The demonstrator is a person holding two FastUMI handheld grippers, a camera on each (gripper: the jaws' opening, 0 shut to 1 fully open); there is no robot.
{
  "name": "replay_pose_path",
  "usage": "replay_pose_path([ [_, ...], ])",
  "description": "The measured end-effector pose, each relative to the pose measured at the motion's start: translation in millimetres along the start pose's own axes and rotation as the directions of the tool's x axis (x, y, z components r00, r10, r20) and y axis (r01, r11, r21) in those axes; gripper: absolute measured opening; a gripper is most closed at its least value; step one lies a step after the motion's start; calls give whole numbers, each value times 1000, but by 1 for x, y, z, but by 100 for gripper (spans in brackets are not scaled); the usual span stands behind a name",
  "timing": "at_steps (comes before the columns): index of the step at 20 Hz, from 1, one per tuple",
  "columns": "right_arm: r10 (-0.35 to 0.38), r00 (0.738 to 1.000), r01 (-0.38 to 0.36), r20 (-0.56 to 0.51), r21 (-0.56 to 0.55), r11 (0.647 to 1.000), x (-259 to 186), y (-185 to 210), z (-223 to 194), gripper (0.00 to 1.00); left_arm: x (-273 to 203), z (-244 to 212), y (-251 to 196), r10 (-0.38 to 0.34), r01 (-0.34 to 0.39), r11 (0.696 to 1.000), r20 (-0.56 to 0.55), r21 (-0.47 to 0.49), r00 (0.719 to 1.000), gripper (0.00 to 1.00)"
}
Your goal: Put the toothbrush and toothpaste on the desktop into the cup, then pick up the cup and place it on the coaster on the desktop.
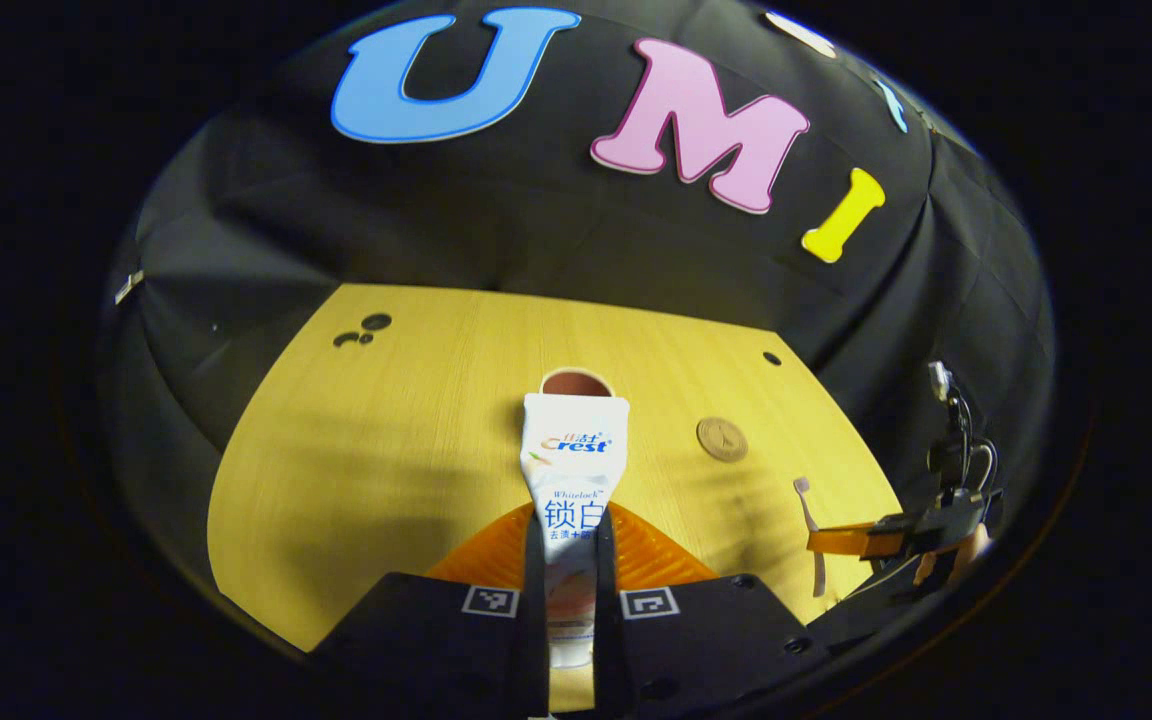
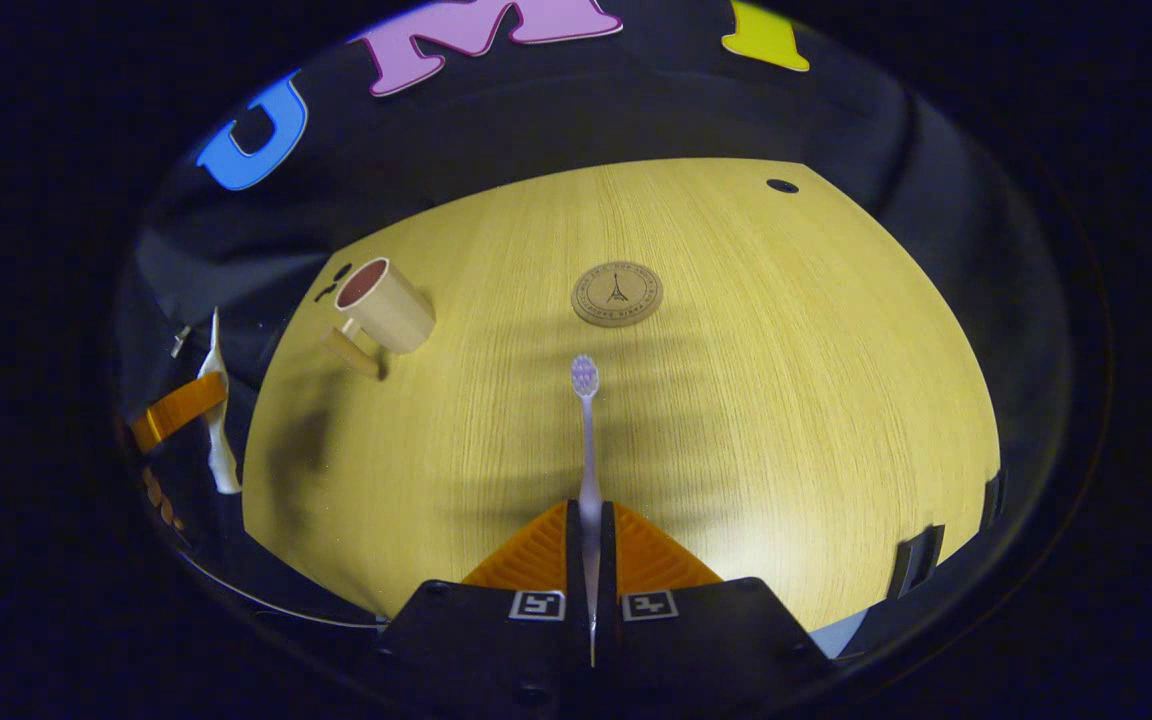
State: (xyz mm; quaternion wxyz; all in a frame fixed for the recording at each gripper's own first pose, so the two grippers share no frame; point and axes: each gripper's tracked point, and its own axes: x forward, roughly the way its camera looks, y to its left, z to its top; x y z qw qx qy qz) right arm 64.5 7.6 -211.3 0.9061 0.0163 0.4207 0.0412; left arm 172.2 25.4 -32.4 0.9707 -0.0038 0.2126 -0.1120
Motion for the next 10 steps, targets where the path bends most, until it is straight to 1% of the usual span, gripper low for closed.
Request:
replay_pose_path([
  [3,31,997,-30,77,-18,999,-23,1,17,6,16,48,-7,-26,24,1000,85,19,996,22],
  [5,46,991,-43,128,-24,999,-38,1,27,6,31,73,-10,-49,42,997,129,60,990,22],
  [7,60,984,-57,165,-21,998,-48,2,32,6,49,85,-13,-81,66,992,150,103,985,22],
  [10,65,979,-65,194,-4,998,-52,1,34,6,77,99,-19,-130,107,986,192,127,973,22],
])
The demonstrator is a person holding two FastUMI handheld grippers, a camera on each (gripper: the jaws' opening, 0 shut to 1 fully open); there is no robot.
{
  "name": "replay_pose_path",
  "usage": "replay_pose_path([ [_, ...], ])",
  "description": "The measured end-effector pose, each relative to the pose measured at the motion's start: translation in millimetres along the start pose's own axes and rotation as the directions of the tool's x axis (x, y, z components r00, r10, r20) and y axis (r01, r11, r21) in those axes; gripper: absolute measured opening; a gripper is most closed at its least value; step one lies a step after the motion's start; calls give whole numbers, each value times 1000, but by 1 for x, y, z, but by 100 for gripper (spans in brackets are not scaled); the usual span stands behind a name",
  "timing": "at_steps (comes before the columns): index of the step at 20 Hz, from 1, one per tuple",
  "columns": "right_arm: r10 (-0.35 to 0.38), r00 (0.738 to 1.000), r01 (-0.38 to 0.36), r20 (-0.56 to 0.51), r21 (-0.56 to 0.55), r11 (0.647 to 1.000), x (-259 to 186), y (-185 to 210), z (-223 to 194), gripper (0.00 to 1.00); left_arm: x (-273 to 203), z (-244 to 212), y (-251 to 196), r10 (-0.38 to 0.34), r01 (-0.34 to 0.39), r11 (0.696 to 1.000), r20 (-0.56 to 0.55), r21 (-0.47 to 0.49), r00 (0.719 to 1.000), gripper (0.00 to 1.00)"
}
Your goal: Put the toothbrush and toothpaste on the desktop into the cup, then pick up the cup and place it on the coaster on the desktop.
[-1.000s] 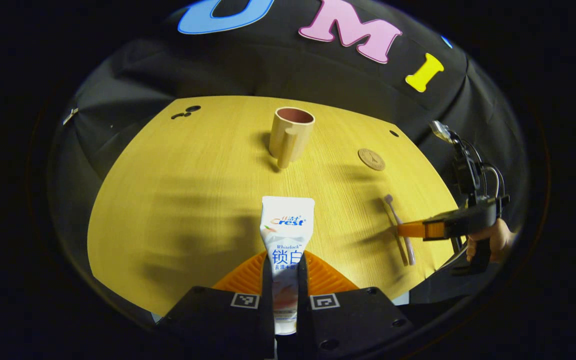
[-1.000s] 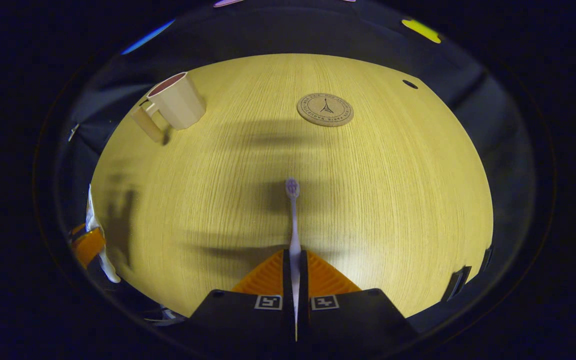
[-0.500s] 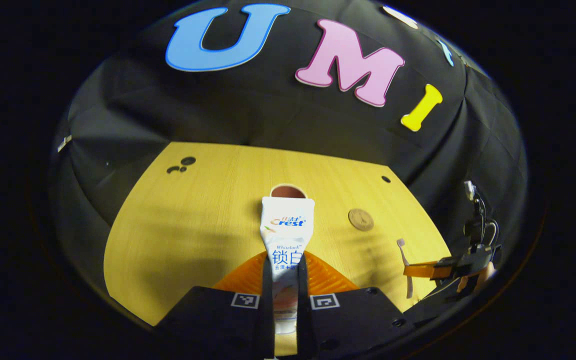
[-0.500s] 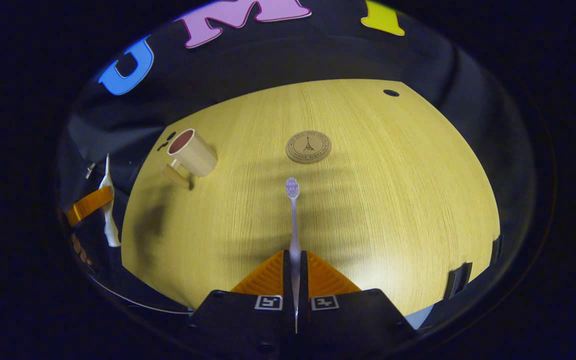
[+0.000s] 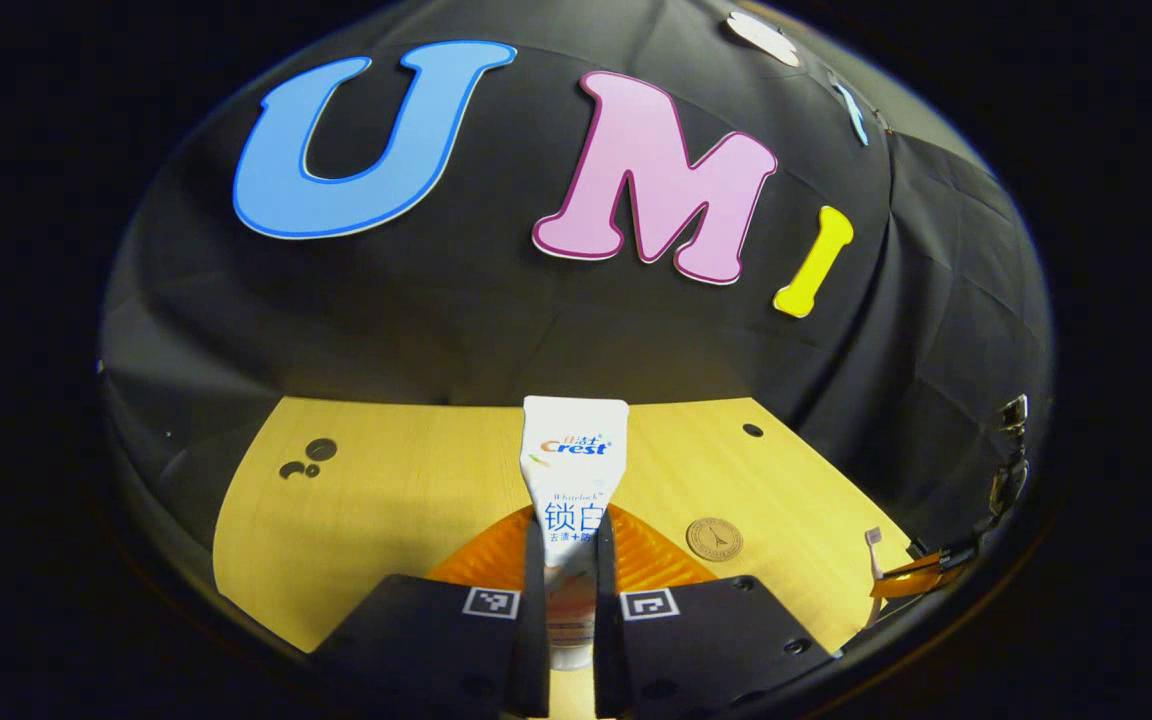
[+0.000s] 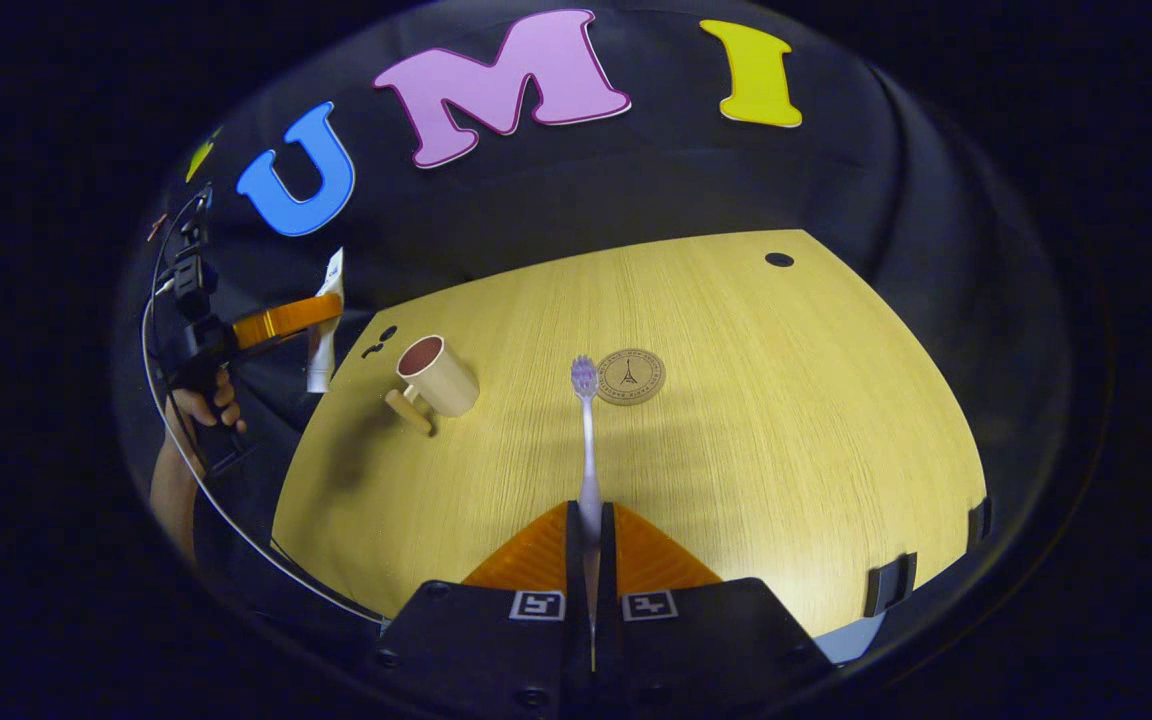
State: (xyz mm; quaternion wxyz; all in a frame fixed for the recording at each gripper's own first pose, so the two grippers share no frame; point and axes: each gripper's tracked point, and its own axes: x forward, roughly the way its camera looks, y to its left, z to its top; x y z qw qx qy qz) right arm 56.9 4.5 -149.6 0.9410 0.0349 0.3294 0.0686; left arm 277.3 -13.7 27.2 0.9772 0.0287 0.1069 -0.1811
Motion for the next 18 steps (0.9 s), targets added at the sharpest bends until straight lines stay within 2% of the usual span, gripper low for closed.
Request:
replay_pose_path([
  [2,19,1000,-19,1,43,999,4,3,-5,6,20,7,-1,-27,27,1000,46,0,999,22],
  [3,25,1000,-24,-6,60,998,7,3,-8,6,30,10,0,-37,37,999,68,0,997,18],
  [4,28,1000,-27,-13,70,997,12,2,-11,6,40,12,1,-44,44,999,90,2,995,22],
  [12,5,999,-2,-33,95,995,38,-13,-28,6,106,-2,11,-95,101,995,195,-18,976,22],
  [18,-18,999,23,-51,101,995,43,-26,-38,6,121,-36,18,-84,80,996,161,33,983,24],
])
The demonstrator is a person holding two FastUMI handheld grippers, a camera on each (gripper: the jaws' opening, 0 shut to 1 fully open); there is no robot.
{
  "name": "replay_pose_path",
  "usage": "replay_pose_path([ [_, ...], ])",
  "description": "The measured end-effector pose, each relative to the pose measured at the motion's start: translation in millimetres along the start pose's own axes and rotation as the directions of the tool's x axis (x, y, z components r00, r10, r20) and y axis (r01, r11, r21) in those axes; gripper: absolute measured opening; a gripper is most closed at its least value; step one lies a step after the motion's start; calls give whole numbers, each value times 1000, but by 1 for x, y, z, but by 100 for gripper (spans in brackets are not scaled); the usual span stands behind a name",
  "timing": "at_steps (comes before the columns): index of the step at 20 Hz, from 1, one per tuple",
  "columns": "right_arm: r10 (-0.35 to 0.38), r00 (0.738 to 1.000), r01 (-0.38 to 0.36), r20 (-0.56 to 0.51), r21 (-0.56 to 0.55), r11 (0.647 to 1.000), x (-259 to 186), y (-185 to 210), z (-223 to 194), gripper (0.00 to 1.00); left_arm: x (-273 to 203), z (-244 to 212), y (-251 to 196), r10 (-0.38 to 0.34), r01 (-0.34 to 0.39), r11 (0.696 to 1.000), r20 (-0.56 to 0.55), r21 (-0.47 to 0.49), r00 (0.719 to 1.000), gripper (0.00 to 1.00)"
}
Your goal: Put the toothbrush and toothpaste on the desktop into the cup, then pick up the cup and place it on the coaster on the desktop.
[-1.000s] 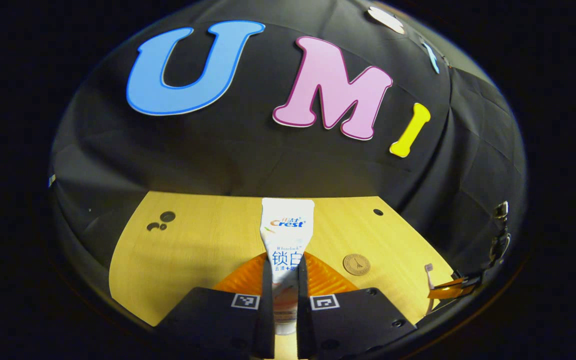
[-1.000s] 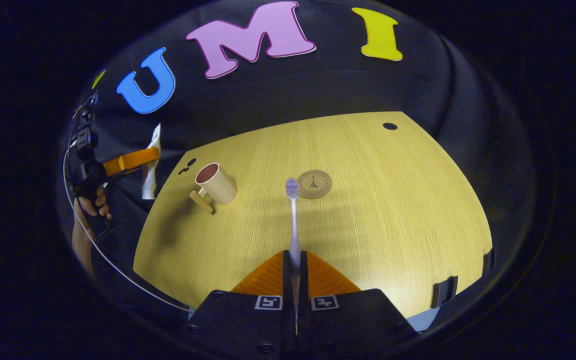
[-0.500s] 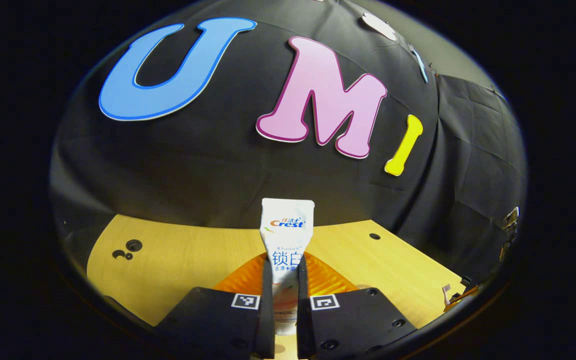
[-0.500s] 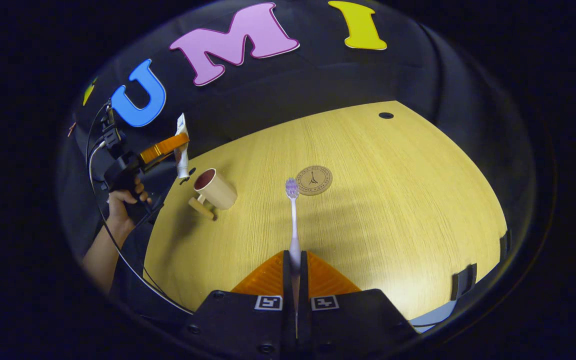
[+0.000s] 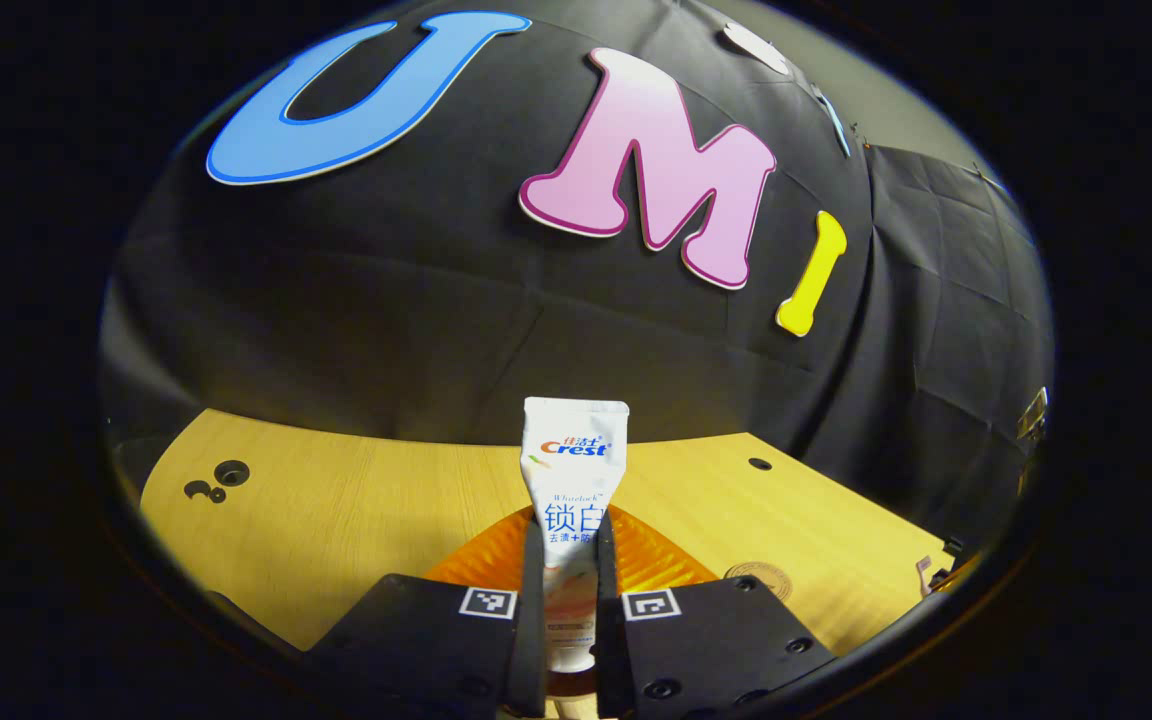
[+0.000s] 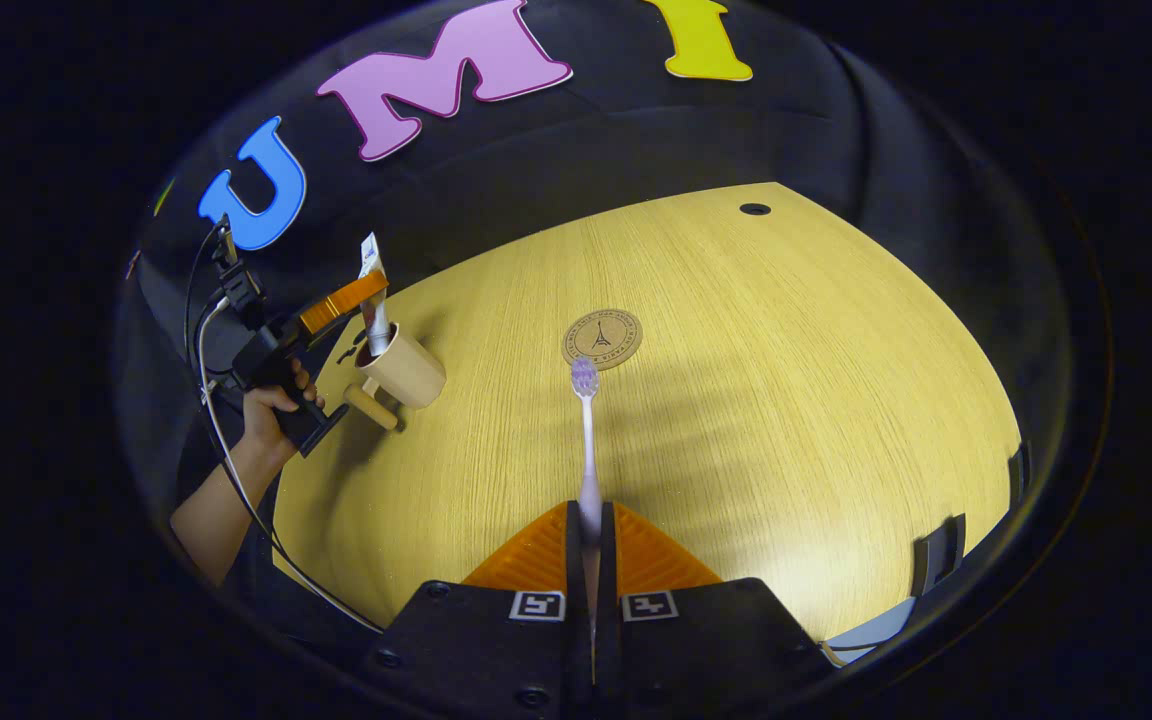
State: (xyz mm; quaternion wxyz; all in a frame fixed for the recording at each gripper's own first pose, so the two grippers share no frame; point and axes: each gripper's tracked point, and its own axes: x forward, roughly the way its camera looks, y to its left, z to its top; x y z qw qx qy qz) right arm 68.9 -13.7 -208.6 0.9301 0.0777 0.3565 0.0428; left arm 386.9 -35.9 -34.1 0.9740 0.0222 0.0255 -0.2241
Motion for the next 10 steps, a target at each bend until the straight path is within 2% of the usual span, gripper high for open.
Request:
replay_pose_path([
  [3,-3,1000,3,-5,1,1000,4,-3,1,6,-2,-10,0,5,-5,1000,-3,2,1000,27],
  [4,0,1000,0,-4,2,1000,4,-1,4,6,-4,-13,1,12,-12,1000,-8,2,1000,23],
  [5,4,1000,-4,-2,2,1000,5,0,7,6,-5,-15,1,12,-12,1000,-10,2,1000,30],
  [6,7,1000,-7,-2,0,1000,7,2,8,6,-6,-21,-1,6,-6,1000,-22,-3,1000,31],
  [7,13,1000,-13,-3,-5,1000,9,4,8,6,-8,-25,-4,4,-4,1000,-41,-1,999,44],
  [8,19,1000,-19,-3,-10,1000,9,7,10,6,-13,-29,-4,12,-12,1000,-62,10,998,40],
  [9,26,1000,-26,2,-17,1000,10,9,13,6,-16,-33,-3,28,-26,999,-75,27,997,46],
  [10,33,999,-32,10,-23,999,9,13,18,6,-22,-29,-3,39,-36,999,-81,38,996,62],
])
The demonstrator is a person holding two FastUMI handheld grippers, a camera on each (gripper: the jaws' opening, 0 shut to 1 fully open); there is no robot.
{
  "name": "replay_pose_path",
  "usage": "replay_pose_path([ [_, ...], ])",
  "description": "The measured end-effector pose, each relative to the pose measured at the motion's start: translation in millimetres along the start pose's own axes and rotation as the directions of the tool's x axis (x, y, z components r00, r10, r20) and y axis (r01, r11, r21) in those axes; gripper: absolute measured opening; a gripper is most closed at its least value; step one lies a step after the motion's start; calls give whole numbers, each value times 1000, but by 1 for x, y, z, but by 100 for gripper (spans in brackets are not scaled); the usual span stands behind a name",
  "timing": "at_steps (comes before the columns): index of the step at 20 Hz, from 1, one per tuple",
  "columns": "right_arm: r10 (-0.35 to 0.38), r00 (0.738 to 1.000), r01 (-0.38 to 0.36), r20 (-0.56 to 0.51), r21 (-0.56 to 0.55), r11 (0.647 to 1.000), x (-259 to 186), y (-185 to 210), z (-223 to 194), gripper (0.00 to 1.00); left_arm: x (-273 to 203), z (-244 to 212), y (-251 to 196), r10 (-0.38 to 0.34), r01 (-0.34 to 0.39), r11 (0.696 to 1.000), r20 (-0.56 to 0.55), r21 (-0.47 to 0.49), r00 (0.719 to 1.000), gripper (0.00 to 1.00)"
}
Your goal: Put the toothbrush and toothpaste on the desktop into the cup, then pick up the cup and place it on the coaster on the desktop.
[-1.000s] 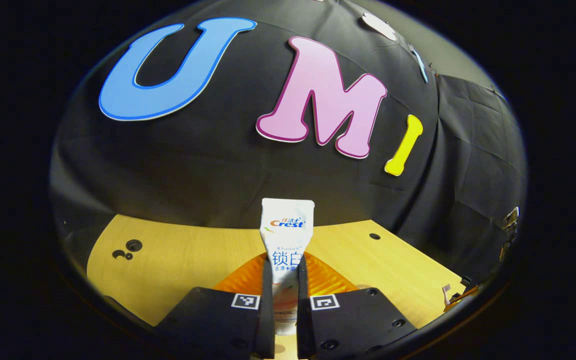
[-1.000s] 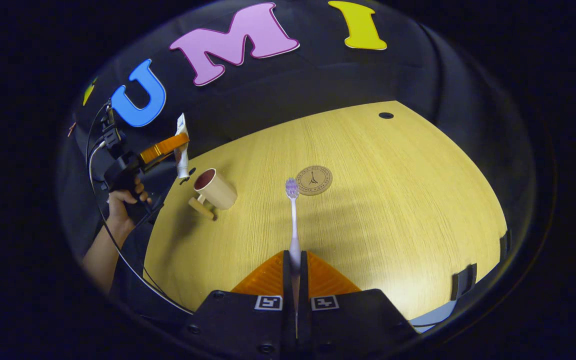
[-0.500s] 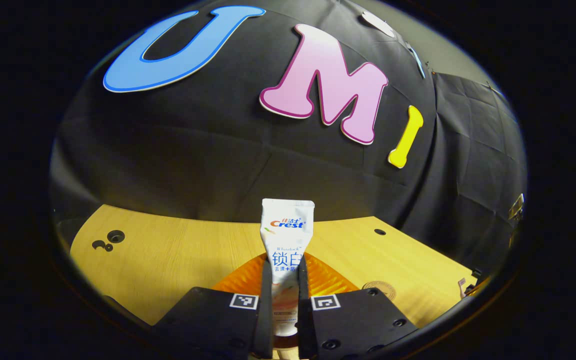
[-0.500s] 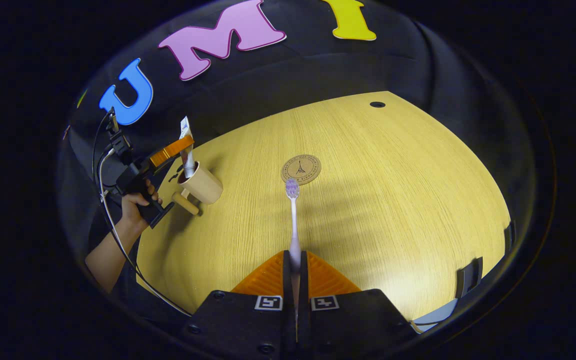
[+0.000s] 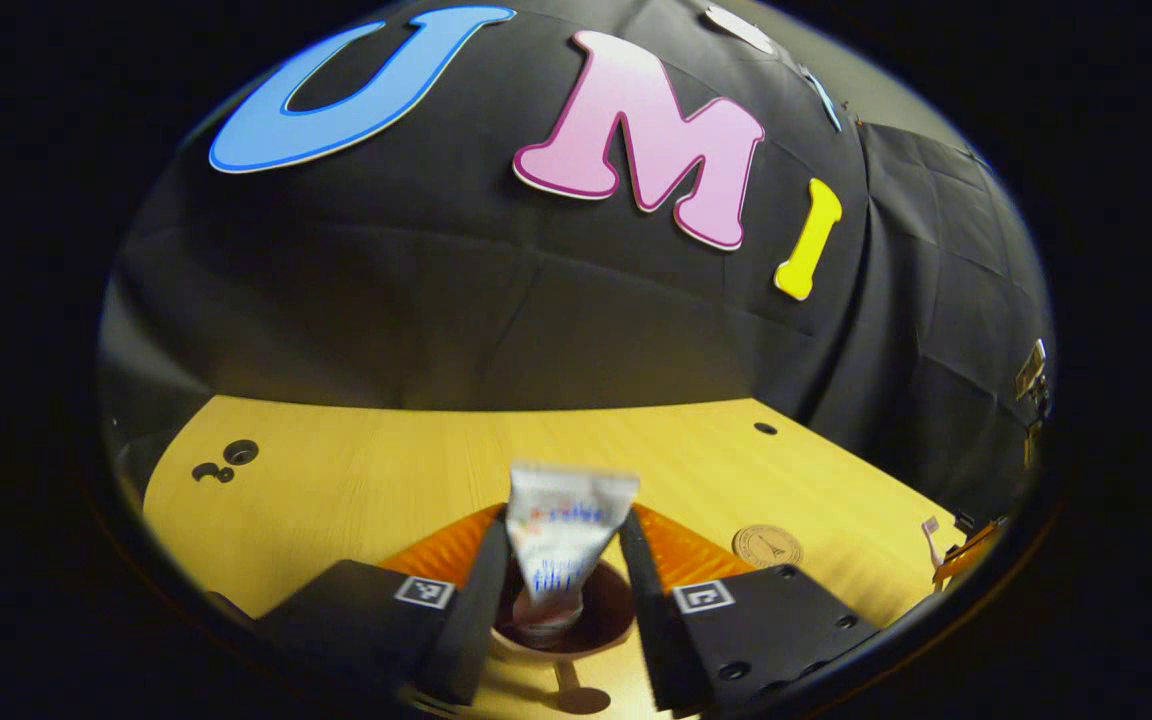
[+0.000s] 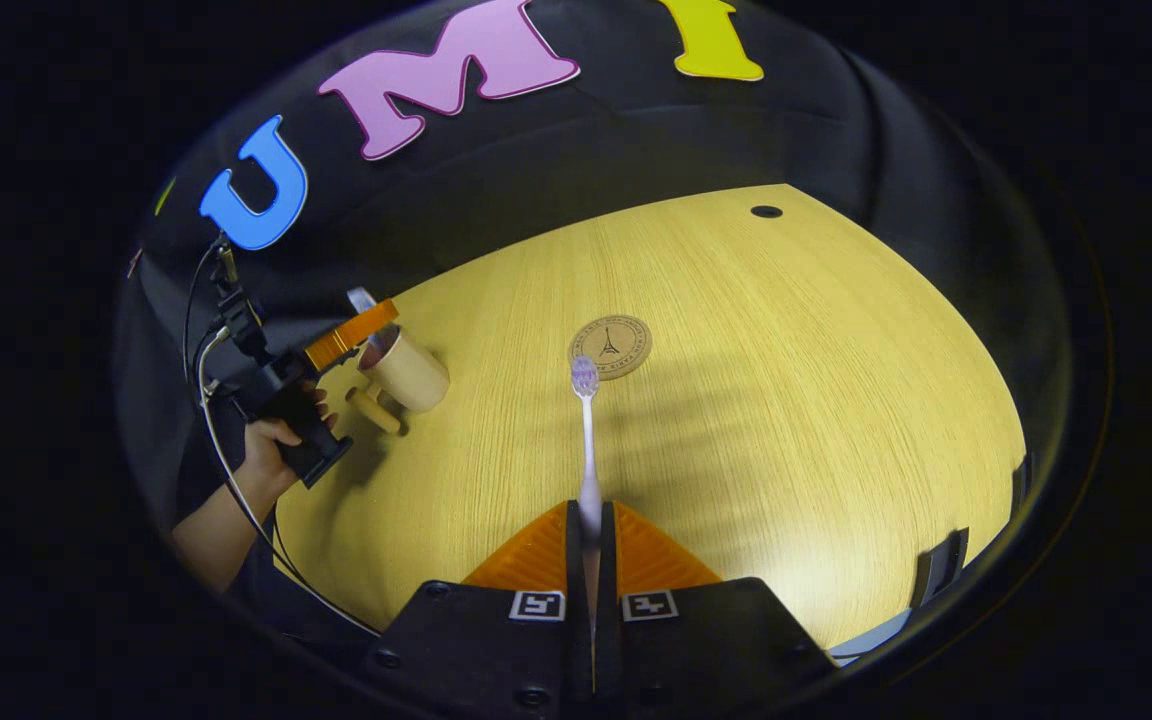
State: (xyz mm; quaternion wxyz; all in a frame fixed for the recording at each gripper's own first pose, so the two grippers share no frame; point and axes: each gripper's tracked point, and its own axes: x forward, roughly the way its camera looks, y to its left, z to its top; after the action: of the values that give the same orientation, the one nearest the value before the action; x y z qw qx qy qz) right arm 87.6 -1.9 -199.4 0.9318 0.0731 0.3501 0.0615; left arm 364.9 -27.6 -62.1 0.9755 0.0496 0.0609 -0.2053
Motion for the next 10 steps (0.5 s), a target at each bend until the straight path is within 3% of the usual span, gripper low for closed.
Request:
replay_pose_path([
  [1,10,1000,-10,9,-4,1000,0,4,5,6,-6,1,-3,0,0,1000,-1,3,1000,78],
  [2,22,1000,-22,16,-5,1000,1,8,9,6,-14,3,-5,5,-5,1000,-6,5,1000,84],
  [3,34,999,-34,24,-6,999,2,12,14,6,-20,4,-4,18,-18,1000,-11,10,1000,96],
  [10,145,984,-143,100,-28,989,12,53,67,6,-98,19,-5,150,-150,989,8,1,989,98],
])
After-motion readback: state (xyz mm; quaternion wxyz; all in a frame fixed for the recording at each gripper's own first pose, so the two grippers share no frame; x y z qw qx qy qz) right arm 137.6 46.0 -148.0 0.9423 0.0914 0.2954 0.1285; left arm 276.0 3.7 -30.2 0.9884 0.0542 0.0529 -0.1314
